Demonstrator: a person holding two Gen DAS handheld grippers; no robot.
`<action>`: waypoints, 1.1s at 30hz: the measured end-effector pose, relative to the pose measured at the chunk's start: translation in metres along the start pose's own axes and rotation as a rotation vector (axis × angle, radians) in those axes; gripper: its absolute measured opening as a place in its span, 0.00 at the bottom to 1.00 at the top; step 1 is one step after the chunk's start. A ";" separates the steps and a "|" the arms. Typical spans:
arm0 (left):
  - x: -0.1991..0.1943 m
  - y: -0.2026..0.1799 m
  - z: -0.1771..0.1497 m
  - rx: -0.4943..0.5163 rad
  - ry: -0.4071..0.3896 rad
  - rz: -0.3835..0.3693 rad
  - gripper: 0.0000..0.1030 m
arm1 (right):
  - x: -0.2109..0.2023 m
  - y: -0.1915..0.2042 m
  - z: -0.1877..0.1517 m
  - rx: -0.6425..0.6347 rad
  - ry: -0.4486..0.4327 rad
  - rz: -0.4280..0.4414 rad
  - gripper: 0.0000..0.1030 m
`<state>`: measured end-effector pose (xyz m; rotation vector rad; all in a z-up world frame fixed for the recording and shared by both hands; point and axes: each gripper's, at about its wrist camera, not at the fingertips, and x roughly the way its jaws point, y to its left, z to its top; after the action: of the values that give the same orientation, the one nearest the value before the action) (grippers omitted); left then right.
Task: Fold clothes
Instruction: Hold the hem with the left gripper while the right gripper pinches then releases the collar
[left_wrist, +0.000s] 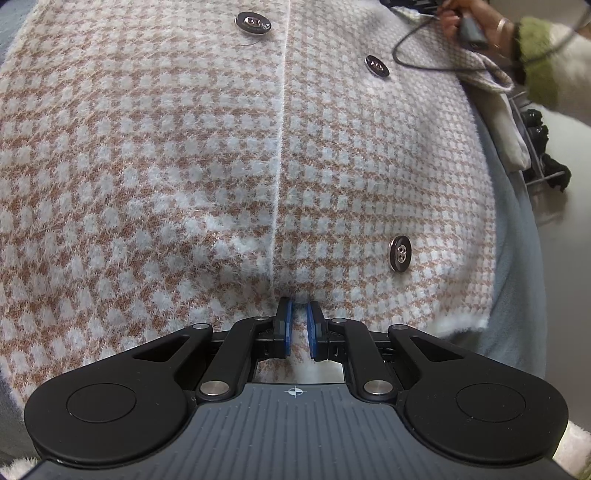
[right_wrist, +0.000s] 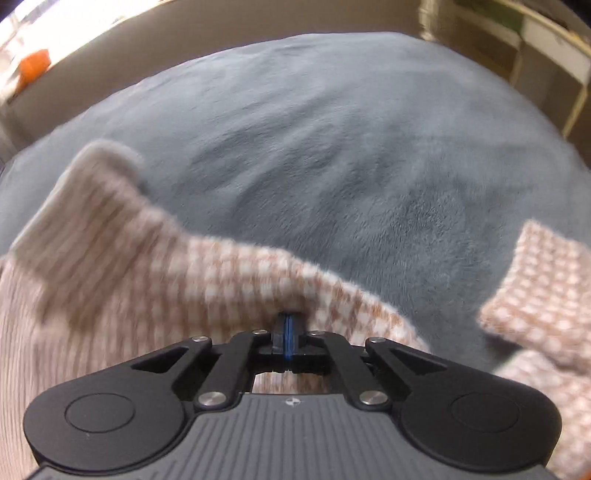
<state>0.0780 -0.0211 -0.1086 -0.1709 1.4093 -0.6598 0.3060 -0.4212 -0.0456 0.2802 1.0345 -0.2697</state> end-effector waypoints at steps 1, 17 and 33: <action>-0.002 0.001 -0.002 -0.002 -0.005 -0.001 0.11 | -0.002 0.002 0.003 0.021 -0.018 -0.019 0.00; -0.014 0.015 -0.011 -0.029 -0.039 -0.034 0.11 | 0.038 0.123 0.043 -0.160 -0.071 0.089 0.06; -0.013 0.020 -0.018 -0.062 -0.072 -0.065 0.10 | 0.069 0.136 0.076 -0.054 -0.094 0.044 0.35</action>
<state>0.0675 0.0065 -0.1101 -0.2880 1.3598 -0.6572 0.4476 -0.3271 -0.0552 0.2386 0.9402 -0.2128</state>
